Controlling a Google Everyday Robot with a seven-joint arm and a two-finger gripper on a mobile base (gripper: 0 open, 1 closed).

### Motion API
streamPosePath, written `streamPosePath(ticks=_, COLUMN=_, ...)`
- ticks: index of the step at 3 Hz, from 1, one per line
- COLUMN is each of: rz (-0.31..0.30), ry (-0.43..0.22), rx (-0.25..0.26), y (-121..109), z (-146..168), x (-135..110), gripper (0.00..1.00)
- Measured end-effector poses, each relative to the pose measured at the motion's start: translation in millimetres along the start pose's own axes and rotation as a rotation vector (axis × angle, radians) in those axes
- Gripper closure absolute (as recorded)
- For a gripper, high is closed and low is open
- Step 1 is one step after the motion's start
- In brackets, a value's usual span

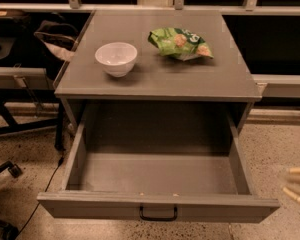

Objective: Close top drawer

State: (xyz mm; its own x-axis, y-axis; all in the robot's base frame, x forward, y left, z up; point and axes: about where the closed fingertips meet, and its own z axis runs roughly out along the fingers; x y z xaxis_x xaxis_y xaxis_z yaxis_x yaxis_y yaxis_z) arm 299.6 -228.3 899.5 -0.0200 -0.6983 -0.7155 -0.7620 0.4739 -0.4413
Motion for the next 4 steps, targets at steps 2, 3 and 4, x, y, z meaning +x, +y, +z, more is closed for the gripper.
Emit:
streamPosePath(ticks=2, rz=0.15, ry=0.066, rx=0.146, y=39, z=53, x=101, gripper=1.0)
streamPosePath(ticks=3, rz=0.169, ry=0.065, rx=0.153, y=42, z=59, x=107, gripper=1.0)
streamPosePath(ticks=4, rz=0.213, ry=0.071, rx=0.173, y=44, z=69, x=126, gripper=1.0)
